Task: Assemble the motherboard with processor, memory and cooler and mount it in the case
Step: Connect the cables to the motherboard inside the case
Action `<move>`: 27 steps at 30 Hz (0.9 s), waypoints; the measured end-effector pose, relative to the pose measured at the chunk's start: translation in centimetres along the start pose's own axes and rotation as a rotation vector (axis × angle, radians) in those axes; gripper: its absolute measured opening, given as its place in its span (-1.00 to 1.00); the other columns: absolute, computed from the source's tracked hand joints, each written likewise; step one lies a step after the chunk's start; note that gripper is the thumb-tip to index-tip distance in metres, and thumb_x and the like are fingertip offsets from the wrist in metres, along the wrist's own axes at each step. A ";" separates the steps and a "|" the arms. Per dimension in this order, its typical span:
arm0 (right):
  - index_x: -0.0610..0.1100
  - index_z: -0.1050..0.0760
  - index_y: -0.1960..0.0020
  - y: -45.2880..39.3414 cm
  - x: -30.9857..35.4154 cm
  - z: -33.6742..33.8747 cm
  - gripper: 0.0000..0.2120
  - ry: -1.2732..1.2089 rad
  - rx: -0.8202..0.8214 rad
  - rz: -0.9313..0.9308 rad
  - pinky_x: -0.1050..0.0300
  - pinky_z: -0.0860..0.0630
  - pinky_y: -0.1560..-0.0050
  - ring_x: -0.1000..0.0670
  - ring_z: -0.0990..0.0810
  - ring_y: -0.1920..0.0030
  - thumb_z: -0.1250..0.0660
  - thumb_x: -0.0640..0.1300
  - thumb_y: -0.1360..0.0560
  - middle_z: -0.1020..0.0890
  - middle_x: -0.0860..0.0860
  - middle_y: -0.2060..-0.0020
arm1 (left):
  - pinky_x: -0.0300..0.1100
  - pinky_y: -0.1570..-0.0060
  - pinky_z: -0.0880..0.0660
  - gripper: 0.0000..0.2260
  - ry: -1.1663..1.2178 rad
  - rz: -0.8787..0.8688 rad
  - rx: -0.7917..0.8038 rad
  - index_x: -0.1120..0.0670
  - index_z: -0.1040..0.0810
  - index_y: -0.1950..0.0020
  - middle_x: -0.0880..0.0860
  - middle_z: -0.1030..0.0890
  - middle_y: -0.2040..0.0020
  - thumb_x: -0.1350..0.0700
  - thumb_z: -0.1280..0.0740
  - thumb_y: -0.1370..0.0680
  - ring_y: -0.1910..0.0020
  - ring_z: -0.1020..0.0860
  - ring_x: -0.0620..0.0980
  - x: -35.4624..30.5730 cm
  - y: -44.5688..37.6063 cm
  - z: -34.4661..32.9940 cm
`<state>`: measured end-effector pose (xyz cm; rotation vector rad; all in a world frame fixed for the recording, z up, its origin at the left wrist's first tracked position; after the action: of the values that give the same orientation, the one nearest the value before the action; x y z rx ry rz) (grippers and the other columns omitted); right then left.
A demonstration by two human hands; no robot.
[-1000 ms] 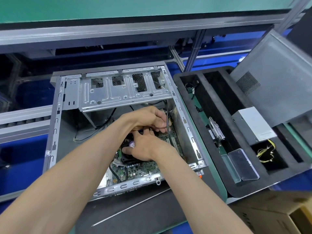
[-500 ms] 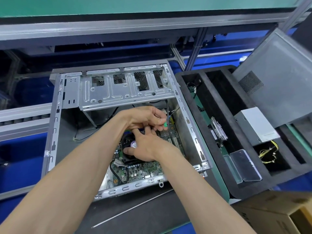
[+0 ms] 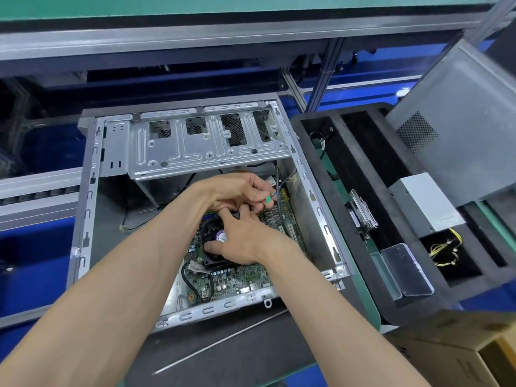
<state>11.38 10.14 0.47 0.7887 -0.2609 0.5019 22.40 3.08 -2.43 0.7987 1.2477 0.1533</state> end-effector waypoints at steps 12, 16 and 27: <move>0.03 0.15 -0.61 0.4 0.2 0.2 -0.20 0.001 0.014 -0.007 -0.28 0.01 -0.52 -0.28 0.25 -0.57 -0.23 0.25 -0.58 0.20 -0.23 -0.57 | -0.21 0.14 -0.50 -0.92 0.008 -0.033 -0.085 0.04 -0.63 -0.01 0.37 -0.52 -0.25 0.20 -0.38 -0.56 -0.17 -0.55 0.38 0.3 0.1 -0.4; -0.01 0.11 -0.60 0.5 0.2 0.3 -0.22 -0.008 0.021 -0.008 -0.28 -0.01 -0.51 -0.27 0.26 -0.57 -0.22 0.24 -0.59 0.23 -0.27 -0.56 | -0.22 0.09 -0.53 -0.87 0.018 -0.106 -0.243 0.07 -0.60 -0.06 0.31 -0.59 -0.23 0.25 -0.40 -0.55 -0.19 -0.59 0.27 0.3 -0.1 -0.6; 0.02 0.16 -0.61 0.1 -0.1 -0.1 -0.20 0.007 0.011 0.001 -0.28 -0.04 -0.50 -0.27 0.20 -0.58 -0.19 0.28 -0.58 0.20 -0.23 -0.58 | -0.15 -0.03 -0.51 -0.88 -0.162 -0.155 -0.366 -0.06 -0.64 0.03 0.11 -0.70 -0.08 0.18 -0.44 -0.54 -0.04 -0.66 0.09 0.0 -0.2 -0.9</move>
<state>11.28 10.26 0.44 0.7974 -0.2520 0.5076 21.56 3.31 -2.67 0.3890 1.0817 0.1814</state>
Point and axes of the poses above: each hand's wrist, its own y-axis away from the middle knuckle, its own z-axis out of the back of the hand, x = y × z, the point moved 1 cm from there along -y, towards the middle knuckle
